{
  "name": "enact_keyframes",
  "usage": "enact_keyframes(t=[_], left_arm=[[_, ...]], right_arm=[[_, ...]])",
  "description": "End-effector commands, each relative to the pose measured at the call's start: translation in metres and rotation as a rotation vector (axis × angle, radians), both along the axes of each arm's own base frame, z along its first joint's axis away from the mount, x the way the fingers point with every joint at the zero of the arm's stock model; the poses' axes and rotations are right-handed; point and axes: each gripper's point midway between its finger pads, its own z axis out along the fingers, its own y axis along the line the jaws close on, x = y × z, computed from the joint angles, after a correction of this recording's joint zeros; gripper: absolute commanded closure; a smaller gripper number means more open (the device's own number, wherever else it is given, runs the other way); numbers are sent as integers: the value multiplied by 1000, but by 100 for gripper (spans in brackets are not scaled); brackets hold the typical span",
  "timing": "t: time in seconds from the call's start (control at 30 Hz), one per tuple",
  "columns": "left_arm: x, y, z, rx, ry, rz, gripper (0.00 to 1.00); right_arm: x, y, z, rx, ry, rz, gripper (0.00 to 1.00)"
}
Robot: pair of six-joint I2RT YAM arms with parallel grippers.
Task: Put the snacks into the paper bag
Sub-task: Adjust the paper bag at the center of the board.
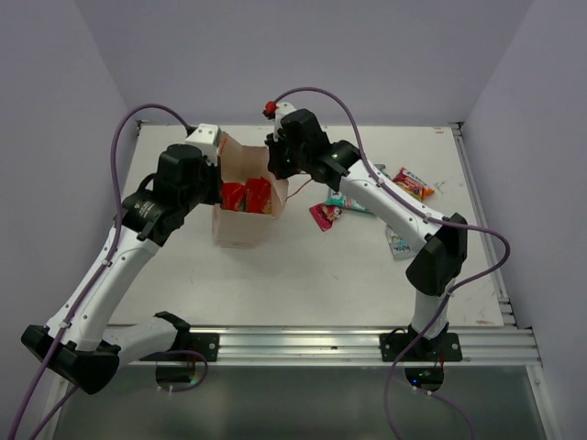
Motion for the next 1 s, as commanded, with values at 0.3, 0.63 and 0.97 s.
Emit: enact_keyframes(t=[0.3, 0.63, 0.97], left_arm=[[-34, -33, 51, -392, -503, -197, 100], [-10, -28, 18, -290, -296, -88, 100], [-69, -12, 106, -402, -696, -222, 100]], right_arm=[[-26, -53, 136, 13, -403, -293, 100], [-25, -35, 153, 83, -407, -247, 100], [-79, -51, 226, 377, -651, -75, 100]])
